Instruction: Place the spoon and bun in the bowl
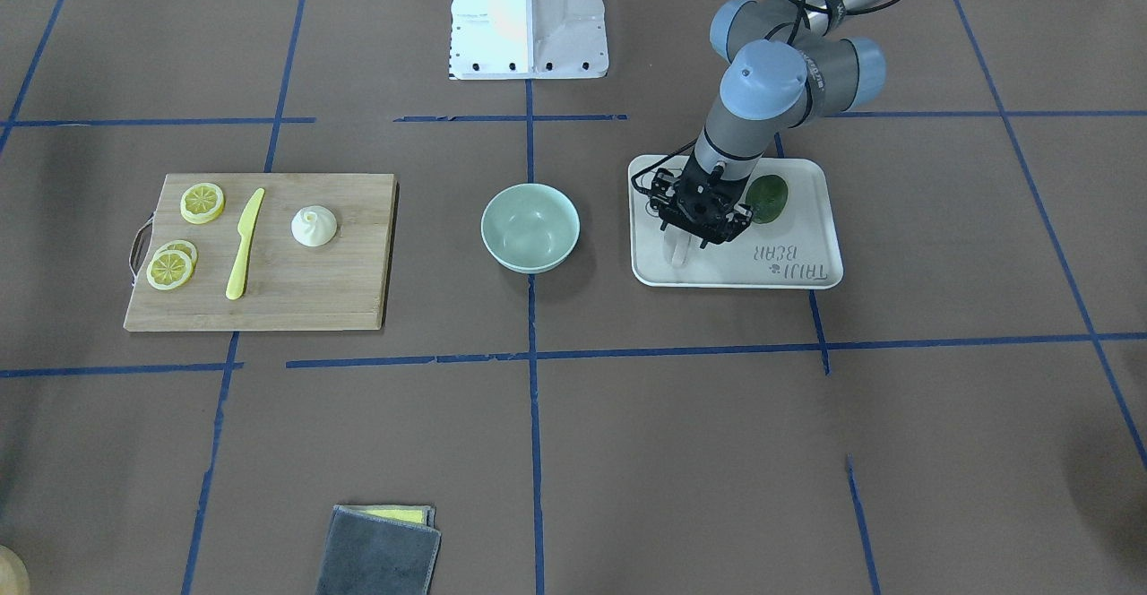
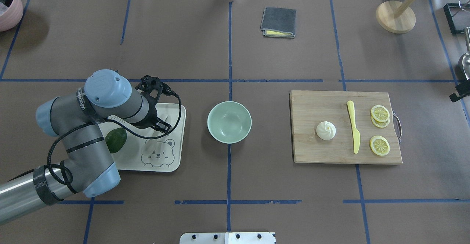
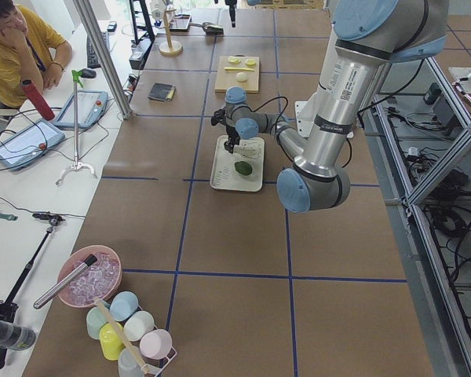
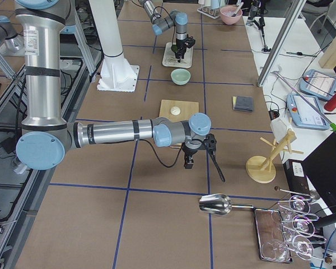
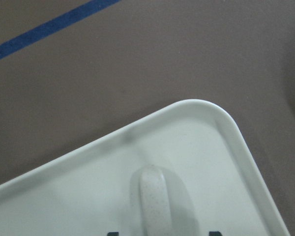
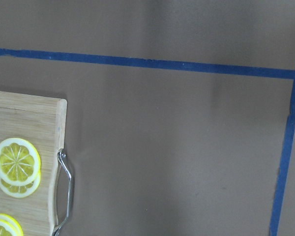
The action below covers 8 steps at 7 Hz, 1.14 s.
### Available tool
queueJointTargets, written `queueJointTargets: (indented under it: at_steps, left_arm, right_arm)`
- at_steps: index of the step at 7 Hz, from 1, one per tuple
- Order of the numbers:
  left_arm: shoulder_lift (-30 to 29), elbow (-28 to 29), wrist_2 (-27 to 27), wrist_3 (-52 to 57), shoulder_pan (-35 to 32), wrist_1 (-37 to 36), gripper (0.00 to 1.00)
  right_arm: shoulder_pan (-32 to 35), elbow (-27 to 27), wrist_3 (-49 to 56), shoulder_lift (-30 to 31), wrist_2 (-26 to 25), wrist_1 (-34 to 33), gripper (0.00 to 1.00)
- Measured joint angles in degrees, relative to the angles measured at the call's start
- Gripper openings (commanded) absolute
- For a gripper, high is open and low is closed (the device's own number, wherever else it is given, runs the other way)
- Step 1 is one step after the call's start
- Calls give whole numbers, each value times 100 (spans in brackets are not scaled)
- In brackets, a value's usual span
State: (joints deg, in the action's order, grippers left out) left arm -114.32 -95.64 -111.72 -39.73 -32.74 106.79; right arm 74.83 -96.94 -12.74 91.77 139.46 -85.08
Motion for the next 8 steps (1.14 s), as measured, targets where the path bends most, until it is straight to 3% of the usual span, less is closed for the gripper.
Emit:
queueJointTargets:
  at_steps: [1,5,8]
  left_arm:
    - [11,2,-26,0,3,0,0]
    - [11,-108,-38,-15,-13,-91,0]
    - [-700,-246,-2,-494,-133,-431,0]
  right_arm:
    - [-12,6,0,-1,2,0,100]
    - [-46,49,-1,-11,16,0,100]
    - [-141,-43,-25,-59,109,53,100]
